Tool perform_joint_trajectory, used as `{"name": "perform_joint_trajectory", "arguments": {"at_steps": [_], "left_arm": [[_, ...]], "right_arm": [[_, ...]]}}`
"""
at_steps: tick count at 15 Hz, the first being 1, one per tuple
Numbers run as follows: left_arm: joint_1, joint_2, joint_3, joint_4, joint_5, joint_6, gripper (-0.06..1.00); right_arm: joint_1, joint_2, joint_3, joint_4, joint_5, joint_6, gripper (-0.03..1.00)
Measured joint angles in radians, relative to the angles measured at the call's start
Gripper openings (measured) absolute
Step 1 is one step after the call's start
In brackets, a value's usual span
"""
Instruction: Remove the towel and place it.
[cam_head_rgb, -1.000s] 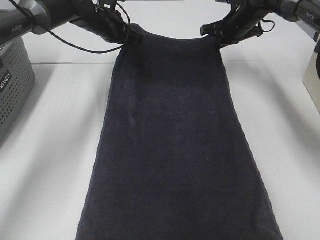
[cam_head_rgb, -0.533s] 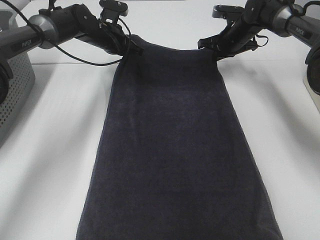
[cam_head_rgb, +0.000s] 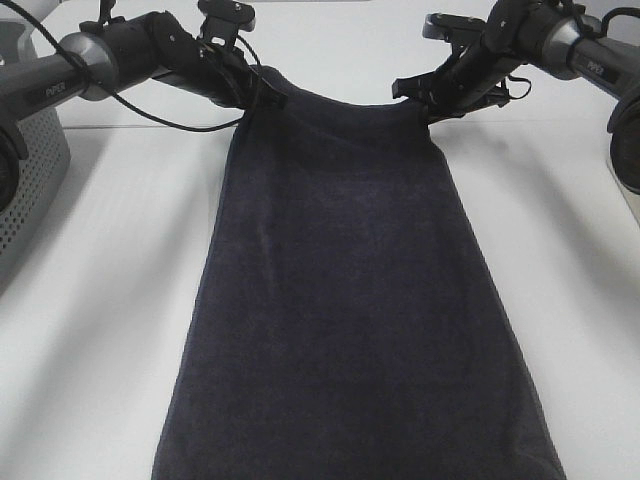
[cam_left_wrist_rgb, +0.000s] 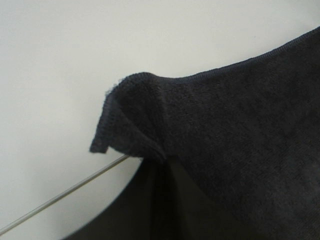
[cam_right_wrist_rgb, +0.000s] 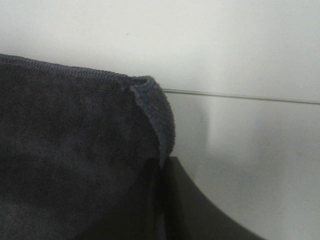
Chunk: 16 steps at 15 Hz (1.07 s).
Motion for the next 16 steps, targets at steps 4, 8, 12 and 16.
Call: {"name": "perform_joint_trajectory", "arguments": {"at_steps": [4,8,12,16], "left_arm": [[0.0,0.014,0.0,-0.003,-0.041,-0.004,0.48],[0.0,0.037,0.0,-0.003,-0.042,-0.007,0.7],[0.0,0.012,0.0,-0.002,-0.006,-0.007,0.71],[0.0,-0.016,0.0,-0.002,0.063,-0.007,0.71]], "right_arm": [[0.0,0.0,0.0,0.002,-0.002,0.011,0.4],[-0.026,0.0,0.0,-0.007,0.004,0.045,0.71],[-0.035,-0.035,0.0,-0.011,0.139,0.045,0.73],[-0.035,-0.134,-0.009,-0.007,0.35,0.045,0.73]]}}
